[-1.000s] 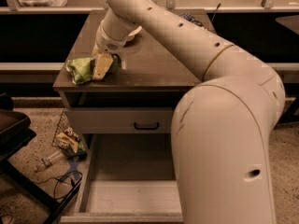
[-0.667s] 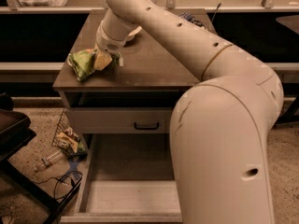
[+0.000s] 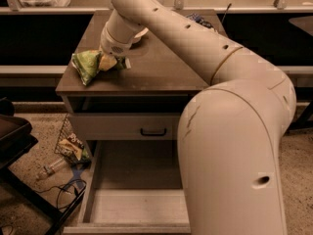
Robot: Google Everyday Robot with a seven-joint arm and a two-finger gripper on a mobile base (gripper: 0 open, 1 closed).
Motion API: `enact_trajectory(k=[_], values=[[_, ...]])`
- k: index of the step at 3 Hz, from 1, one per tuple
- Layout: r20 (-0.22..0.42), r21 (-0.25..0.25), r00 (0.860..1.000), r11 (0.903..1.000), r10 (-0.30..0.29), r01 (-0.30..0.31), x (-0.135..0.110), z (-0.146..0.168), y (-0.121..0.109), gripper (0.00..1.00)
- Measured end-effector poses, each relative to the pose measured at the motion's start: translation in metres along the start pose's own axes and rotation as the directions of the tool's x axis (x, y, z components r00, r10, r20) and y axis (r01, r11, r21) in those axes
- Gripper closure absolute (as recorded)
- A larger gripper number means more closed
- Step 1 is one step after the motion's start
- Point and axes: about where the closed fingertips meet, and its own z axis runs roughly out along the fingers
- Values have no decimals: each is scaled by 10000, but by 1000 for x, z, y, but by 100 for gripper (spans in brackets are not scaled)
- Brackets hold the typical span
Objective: Place green jalapeno chip bag into middle drawer
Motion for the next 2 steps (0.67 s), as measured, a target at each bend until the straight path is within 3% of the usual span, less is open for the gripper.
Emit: enact_trajectory(k=[1,2], values=[[192,19,9998,10000,66,-67,-1,-31,0,100],[539,425,9976,9980,438,-461,5,-85,5,100]])
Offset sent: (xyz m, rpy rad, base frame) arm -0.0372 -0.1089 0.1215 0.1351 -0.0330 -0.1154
